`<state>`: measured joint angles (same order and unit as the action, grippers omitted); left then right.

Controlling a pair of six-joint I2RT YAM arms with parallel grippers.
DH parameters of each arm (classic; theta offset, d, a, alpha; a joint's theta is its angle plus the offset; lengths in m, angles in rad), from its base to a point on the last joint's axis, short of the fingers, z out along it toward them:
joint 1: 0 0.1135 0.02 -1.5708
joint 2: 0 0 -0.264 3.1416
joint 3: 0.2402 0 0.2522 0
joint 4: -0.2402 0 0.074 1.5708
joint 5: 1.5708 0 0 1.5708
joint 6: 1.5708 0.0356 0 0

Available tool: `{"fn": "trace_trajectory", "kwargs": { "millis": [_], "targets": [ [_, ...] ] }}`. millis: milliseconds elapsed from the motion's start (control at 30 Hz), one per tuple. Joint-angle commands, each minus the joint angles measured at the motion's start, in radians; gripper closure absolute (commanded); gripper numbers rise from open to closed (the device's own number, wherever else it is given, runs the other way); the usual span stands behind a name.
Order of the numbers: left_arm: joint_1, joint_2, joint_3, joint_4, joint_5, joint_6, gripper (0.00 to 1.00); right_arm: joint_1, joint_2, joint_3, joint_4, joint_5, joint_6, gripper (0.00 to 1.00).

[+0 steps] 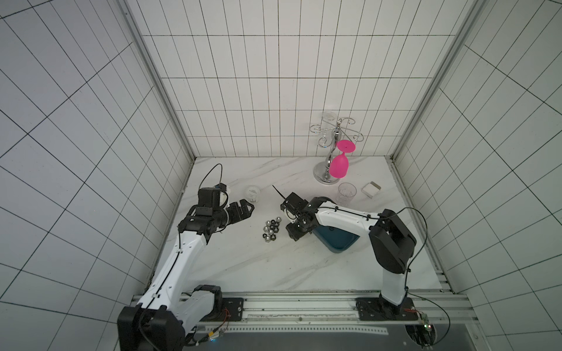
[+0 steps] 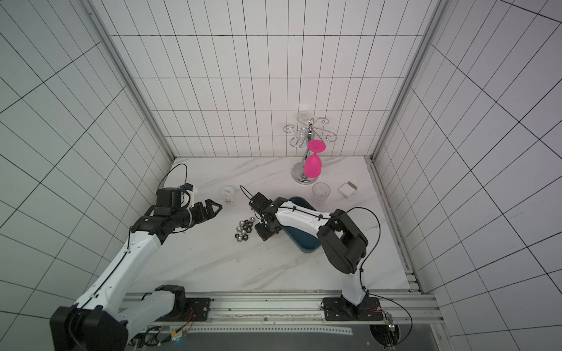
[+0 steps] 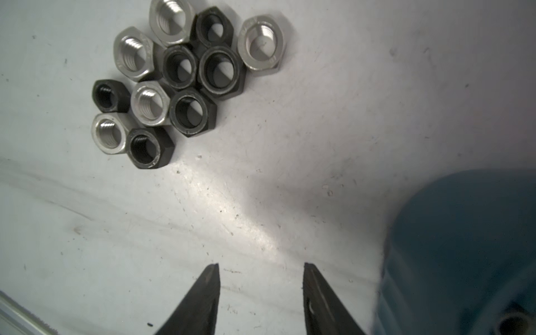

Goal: Put the nuts on the desktop into the storage box
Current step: Pick up the nut from the center of the board.

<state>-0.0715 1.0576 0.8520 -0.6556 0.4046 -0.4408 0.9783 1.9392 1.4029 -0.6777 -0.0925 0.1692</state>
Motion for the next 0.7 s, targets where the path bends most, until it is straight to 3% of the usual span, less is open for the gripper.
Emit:
{"fn": "trace_trajectory", "kwargs": {
  "millis": [0,667],
  "targets": [
    [0.010,-0.018,-0.004,-0.016,0.009,0.030,0.02,0.022,0.046,0.058,0.016,0.002,-0.013,0.51],
    [0.076,-0.029,-0.002,-0.105,0.039,0.100,0.02,0.067,0.295,0.326,-0.043,0.018,-0.061,0.53]
  ]
}}
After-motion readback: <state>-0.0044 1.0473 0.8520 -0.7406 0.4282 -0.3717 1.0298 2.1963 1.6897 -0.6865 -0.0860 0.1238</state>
